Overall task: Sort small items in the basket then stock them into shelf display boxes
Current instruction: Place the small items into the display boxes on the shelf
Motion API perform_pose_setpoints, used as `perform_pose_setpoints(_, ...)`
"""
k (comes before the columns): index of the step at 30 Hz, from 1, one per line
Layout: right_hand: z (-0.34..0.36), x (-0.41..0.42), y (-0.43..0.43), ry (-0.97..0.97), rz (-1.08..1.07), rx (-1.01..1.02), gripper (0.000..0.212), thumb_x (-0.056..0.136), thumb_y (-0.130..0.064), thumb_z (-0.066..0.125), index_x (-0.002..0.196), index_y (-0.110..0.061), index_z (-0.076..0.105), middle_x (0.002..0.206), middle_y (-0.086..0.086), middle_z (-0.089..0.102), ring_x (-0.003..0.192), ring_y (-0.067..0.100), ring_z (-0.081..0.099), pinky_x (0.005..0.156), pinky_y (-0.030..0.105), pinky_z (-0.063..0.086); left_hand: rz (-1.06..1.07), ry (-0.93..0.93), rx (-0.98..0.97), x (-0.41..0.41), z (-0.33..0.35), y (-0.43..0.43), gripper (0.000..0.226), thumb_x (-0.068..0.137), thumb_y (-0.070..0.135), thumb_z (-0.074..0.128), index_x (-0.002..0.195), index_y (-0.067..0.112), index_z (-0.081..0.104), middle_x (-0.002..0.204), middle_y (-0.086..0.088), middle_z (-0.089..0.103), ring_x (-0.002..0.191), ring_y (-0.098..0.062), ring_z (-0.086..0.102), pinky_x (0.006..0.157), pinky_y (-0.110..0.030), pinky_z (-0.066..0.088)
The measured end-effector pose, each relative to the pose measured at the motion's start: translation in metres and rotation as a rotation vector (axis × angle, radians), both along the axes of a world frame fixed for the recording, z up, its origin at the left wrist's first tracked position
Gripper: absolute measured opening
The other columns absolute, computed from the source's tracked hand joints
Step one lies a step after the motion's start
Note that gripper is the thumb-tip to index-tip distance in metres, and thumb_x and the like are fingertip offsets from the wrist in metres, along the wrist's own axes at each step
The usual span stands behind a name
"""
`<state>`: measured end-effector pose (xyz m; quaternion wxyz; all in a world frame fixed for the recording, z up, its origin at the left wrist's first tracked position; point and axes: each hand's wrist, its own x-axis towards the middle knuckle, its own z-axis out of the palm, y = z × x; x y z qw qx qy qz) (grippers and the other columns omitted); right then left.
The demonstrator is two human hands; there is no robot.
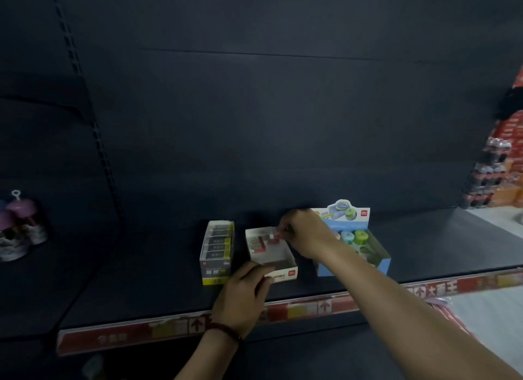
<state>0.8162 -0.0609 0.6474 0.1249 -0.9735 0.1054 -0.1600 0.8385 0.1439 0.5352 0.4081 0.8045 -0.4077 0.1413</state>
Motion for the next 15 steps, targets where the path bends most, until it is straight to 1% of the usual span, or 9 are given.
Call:
perform_pose_setpoints(2,-0.006,0.013,0.0,0.08,-0.007,-0.015,0.009,0.092,-0.03,0.074,0.1,-0.031,0.079,0.111,0.0,0.076,0.106,0.027,0.071,0.087,0.041,0.059,0.012,0.008,0.016,0.002,-0.002,-0.002,0.021,0.102,0.026,0.066,0.121,0.03,0.073,0.12,0.02,0.06,0.108,0.007,0.055,0.091,0.002,0.037)
perform_pose_setpoints(4,-0.011,0.02,0.002,0.152,0.005,-0.055,0.013,0.095,-0.035,0.072,0.104,-0.029,0.079,0.116,0.005,0.075,0.109,0.03,0.07,0.09,0.041,0.058,0.019,0.02,0.028,0.003,-0.001,-0.001,0.019,0.104,0.027,0.063,0.12,0.031,0.073,0.118,0.022,0.059,0.107,0.01,0.053,0.091,0.003,0.035)
perform_pose_setpoints(6,-0.017,0.026,0.003,0.198,-0.006,-0.094,0.017,0.097,-0.031,0.068,0.108,-0.026,0.079,0.119,0.009,0.074,0.111,0.034,0.07,0.092,0.043,0.059,0.008,0.043,0.037,0.003,-0.001,0.0,0.019,0.106,0.028,0.059,0.119,0.032,0.072,0.115,0.026,0.056,0.108,0.013,0.053,0.09,0.002,0.035)
perform_pose_setpoints(9,-0.025,0.033,0.003,0.233,-0.036,-0.11,0.02,0.098,-0.027,0.063,0.111,-0.021,0.078,0.121,0.009,0.072,0.112,0.034,0.07,0.093,0.044,0.059,-0.004,0.061,0.041,0.005,0.001,0.003,0.018,0.107,0.029,0.056,0.117,0.033,0.071,0.111,0.028,0.055,0.109,0.012,0.053,0.089,0.0,0.036)
perform_pose_setpoints(13,-0.026,0.035,0.006,0.253,-0.041,-0.171,0.02,0.1,-0.03,0.063,0.113,-0.023,0.076,0.121,0.007,0.072,0.111,0.032,0.069,0.088,0.039,0.055,-0.025,0.085,0.045,0.007,-0.001,0.003,0.018,0.107,0.031,0.054,0.116,0.033,0.069,0.11,0.026,0.054,0.107,0.01,0.054,0.087,-0.002,0.038)
perform_pose_setpoints(15,-0.025,0.034,0.008,0.245,-0.024,-0.224,0.021,0.101,-0.029,0.063,0.117,-0.027,0.076,0.123,0.006,0.072,0.112,0.032,0.069,0.087,0.039,0.054,-0.034,0.083,0.042,0.009,-0.003,0.003,0.018,0.108,0.032,0.054,0.117,0.033,0.069,0.111,0.025,0.054,0.106,0.008,0.055,0.088,-0.004,0.039)
